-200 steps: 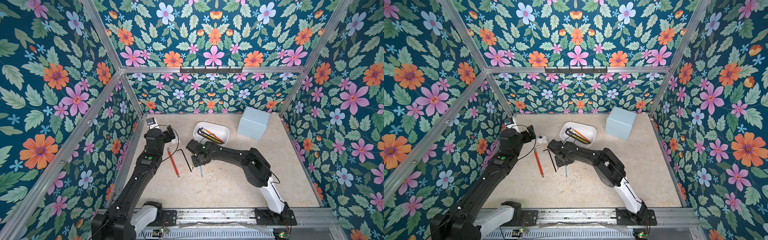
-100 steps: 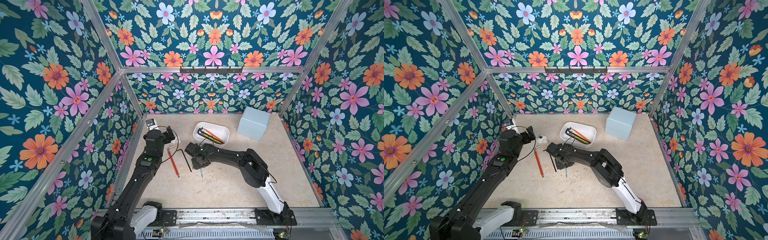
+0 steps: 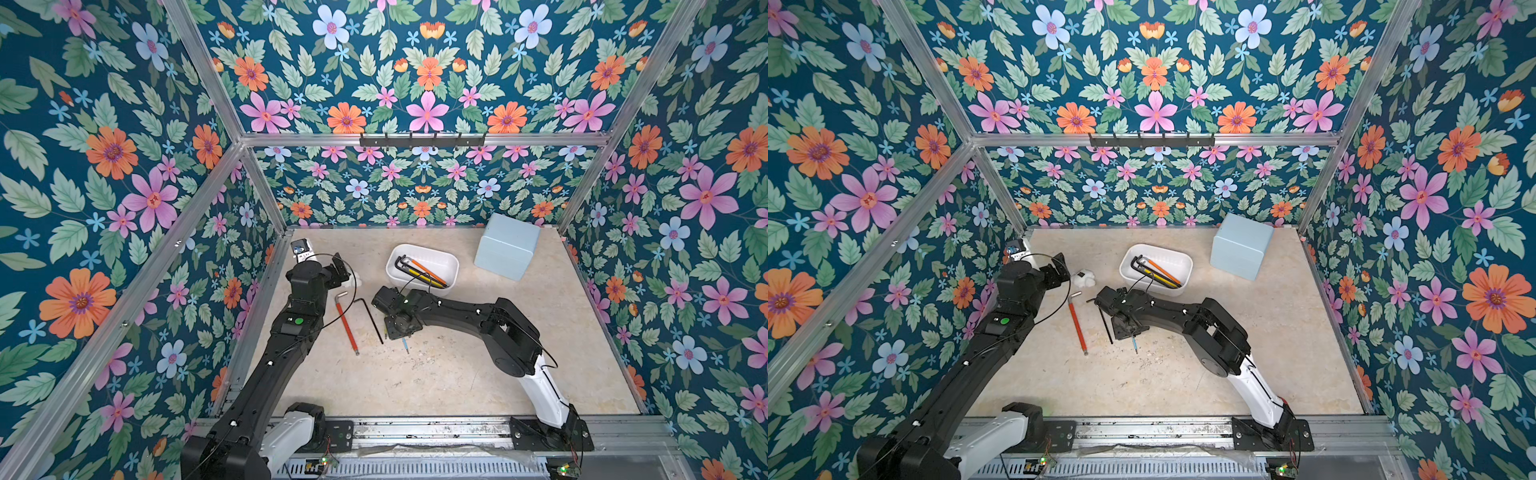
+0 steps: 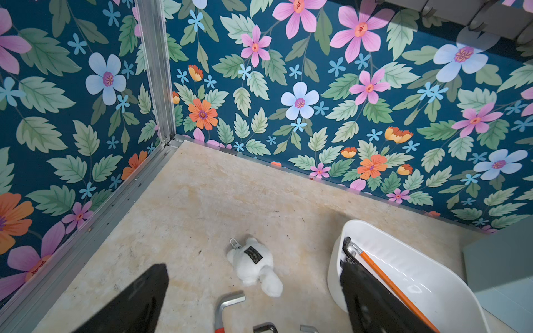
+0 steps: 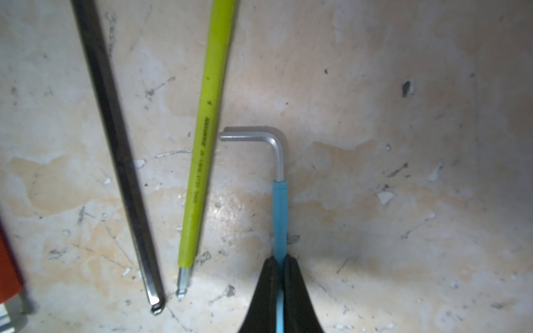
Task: Put the hex key on the desktop into the storage box
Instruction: Pick up the Allen key from the center of the board, then place the Allen key in the storage box.
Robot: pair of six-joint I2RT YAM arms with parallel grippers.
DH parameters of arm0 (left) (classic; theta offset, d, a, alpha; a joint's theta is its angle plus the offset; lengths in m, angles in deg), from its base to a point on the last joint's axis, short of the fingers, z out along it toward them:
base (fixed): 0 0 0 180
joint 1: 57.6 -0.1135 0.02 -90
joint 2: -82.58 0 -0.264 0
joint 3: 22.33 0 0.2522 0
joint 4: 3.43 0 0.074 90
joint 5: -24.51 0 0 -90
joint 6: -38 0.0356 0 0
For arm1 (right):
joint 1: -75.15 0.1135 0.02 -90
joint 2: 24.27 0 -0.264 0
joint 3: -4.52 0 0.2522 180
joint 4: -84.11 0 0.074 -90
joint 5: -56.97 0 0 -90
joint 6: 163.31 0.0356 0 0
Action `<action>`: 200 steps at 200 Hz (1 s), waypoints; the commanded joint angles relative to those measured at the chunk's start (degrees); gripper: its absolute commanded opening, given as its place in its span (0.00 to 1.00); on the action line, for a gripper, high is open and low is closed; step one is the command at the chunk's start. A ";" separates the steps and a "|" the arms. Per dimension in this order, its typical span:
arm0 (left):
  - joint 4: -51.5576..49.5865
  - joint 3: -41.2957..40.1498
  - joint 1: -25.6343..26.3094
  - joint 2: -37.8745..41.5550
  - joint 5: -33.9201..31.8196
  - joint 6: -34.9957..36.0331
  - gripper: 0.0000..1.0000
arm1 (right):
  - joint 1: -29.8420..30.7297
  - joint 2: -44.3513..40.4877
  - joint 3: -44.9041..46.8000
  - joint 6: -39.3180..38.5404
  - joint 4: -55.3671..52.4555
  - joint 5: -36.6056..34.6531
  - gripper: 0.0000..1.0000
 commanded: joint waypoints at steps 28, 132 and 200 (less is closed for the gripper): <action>-0.13 -0.06 -0.06 0.49 -0.60 0.10 0.99 | -0.97 -1.08 2.13 -2.59 -3.04 2.61 0.00; -0.65 0.77 -0.12 0.71 -0.26 0.46 0.99 | -9.66 -18.48 6.69 -29.72 5.47 6.96 0.00; -0.83 1.35 -0.12 1.06 0.53 0.18 0.99 | -19.73 -13.89 -6.07 -47.95 3.75 13.64 0.00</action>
